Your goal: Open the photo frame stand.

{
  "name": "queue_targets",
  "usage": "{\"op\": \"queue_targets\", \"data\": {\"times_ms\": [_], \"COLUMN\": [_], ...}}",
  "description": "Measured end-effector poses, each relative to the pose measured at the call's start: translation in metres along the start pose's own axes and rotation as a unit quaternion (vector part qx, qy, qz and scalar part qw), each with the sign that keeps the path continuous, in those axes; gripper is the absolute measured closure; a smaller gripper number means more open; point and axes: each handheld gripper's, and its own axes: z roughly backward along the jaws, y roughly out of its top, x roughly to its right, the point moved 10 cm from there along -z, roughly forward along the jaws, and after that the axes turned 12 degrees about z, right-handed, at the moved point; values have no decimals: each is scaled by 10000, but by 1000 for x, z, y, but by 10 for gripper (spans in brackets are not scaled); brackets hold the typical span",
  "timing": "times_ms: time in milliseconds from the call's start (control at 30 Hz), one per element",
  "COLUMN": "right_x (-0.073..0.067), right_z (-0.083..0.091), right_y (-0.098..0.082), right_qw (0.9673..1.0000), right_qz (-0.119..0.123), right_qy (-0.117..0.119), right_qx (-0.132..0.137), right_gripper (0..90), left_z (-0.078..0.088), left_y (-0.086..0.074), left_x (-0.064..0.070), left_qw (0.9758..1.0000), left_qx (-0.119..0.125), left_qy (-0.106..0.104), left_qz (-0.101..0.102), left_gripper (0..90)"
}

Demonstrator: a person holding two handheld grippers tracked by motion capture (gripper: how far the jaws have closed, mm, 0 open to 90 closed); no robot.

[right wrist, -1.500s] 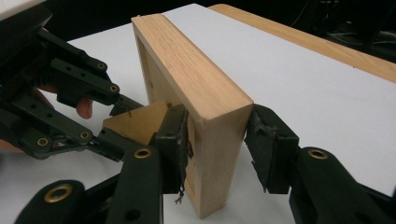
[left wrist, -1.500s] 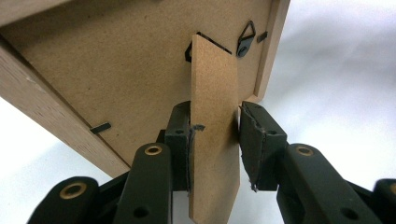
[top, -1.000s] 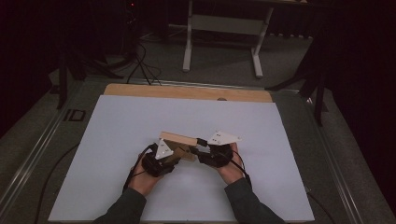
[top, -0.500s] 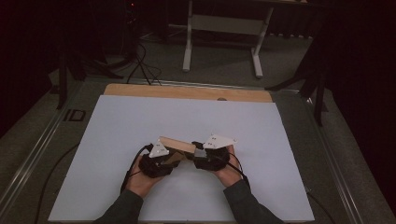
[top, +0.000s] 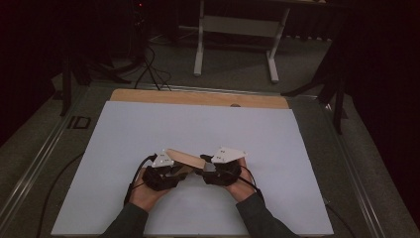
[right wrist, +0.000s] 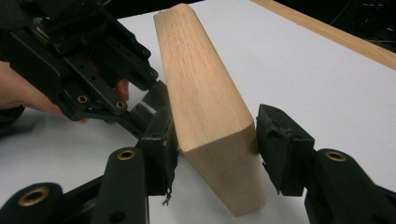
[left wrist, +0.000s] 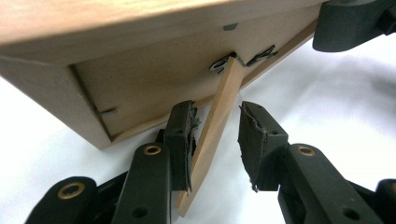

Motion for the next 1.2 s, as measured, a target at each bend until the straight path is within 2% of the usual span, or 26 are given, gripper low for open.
{"op": "queue_targets", "data": {"times_ms": [333, 600, 867, 1200], "right_x": [-8, -8, -6, -6], "right_z": [-1, 1, 2, 6], "right_y": [-1, -2, -4, -1], "right_qw": [9998, 9997, 9994, 9994], "right_qz": [181, 175, 268, 314], "right_qy": [82, 124, 68, 39], "right_qx": [-71, -114, -202, -168], "right_gripper": [476, 459, 422, 377], "left_z": [5, 8, 13, 17], "left_y": [-7, -10, -9, -9], "left_x": [0, -1, -3, -5], "left_qw": [10000, 10000, 9999, 9998], "left_qx": [-15, 1, 81, 159], "left_qy": [-33, 16, 68, 117], "left_qz": [85, 72, 82, 66], "left_gripper": [652, 610, 603, 603]}}
